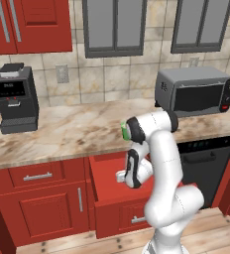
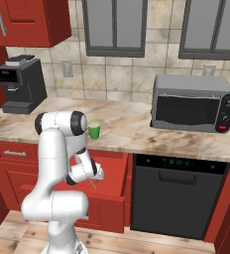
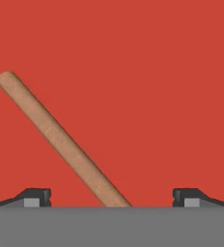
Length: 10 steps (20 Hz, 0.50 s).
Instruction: Pick up the straw from the left drawer and put it inside the smoothie cup.
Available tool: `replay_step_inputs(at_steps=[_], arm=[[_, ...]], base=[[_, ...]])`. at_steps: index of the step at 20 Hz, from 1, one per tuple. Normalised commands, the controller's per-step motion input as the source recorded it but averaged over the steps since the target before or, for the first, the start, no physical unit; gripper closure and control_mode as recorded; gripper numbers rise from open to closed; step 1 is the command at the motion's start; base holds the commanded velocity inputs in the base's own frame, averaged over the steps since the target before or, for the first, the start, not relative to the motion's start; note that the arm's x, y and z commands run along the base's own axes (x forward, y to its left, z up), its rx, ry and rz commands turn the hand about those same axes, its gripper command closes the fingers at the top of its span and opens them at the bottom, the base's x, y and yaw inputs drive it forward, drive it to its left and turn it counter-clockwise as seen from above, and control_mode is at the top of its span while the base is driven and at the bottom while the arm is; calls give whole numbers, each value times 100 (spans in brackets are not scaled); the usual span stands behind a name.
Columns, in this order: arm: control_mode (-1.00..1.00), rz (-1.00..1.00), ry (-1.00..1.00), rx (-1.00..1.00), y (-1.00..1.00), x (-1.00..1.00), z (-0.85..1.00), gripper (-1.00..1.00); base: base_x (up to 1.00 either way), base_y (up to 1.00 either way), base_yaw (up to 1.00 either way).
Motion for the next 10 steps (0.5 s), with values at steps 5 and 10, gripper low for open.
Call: replay_step_inputs(at_steps=[5, 10], arm=[[-100, 0, 0, 0, 0, 20, -10, -100], [-100, 0, 2, 0, 0, 12, -19, -100]], base=[[0, 0, 0], [0, 0, 0]])
